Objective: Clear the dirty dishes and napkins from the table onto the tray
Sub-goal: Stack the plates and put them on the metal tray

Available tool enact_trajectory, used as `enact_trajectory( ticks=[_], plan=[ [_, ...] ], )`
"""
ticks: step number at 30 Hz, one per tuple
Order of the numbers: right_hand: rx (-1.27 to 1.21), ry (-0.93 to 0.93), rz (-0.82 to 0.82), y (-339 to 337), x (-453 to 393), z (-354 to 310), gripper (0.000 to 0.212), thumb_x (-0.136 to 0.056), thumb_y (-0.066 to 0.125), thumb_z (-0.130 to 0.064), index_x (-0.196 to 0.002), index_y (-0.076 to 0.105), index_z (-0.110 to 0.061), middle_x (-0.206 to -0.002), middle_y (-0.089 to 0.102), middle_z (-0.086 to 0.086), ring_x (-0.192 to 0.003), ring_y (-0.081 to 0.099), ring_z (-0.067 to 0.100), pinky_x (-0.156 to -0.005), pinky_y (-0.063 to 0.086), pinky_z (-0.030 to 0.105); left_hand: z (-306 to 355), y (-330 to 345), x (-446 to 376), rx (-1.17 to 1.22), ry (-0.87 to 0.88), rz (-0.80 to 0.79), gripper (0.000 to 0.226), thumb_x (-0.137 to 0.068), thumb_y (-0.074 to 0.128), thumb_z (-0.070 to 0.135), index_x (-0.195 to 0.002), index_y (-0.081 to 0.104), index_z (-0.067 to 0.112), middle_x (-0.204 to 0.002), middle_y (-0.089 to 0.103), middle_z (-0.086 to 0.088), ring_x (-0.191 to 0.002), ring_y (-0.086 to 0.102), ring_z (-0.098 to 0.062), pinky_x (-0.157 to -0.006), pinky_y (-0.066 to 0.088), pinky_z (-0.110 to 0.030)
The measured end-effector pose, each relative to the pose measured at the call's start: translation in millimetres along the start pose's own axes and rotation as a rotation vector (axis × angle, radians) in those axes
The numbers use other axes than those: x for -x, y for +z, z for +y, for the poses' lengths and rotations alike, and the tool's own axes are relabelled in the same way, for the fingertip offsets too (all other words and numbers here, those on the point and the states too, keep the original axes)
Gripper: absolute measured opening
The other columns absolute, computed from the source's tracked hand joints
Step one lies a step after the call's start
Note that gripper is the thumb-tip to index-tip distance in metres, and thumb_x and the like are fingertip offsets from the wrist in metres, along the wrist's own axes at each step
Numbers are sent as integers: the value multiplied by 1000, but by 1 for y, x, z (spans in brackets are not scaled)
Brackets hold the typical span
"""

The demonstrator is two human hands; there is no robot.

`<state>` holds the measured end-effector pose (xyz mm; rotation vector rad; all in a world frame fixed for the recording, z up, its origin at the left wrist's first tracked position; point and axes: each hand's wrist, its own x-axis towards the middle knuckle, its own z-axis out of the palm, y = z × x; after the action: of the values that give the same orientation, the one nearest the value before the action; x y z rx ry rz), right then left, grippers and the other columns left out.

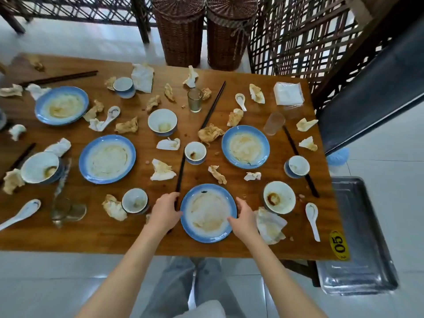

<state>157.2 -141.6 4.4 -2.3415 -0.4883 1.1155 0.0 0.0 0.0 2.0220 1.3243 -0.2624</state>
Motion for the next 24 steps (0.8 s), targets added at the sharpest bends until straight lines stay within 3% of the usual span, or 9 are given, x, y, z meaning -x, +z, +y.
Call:
enact_trajectory(
  ticks=[3, 15, 24],
  plan=[
    [-11, 26, 27, 0, -5, -1, 60, -87, 63, -8, -141, 38, -17, -143, 43, 4, -131, 40, 23, -101, 42, 39, 1, 2, -1, 89, -67, -5, 56, -83, 68, 14, -135, 47, 18, -116, 62, -3, -106, 57, -18, -84, 47, -27],
    [-58, 31, 62, 5, -8, 3, 53, -89, 61, -8, -137, 44, -22, -136, 50, 2, -124, 47, 21, -92, 49, 36, 5, 10, 1, 196, -129, 18, 55, -86, 63, 8, -136, 45, 20, -125, 58, -6, -115, 53, -22, -89, 48, -32],
    [-33, -85, 116, -13, -10, -36, 58, -83, 70, -13, -134, 47, -25, -134, 53, 0, -122, 50, 20, -92, 49, 36, 12, -30, 5, 287, -70, 117, 54, -84, 65, 8, -133, 49, 24, -123, 60, -1, -111, 55, -17, -83, 52, -30]
  ],
)
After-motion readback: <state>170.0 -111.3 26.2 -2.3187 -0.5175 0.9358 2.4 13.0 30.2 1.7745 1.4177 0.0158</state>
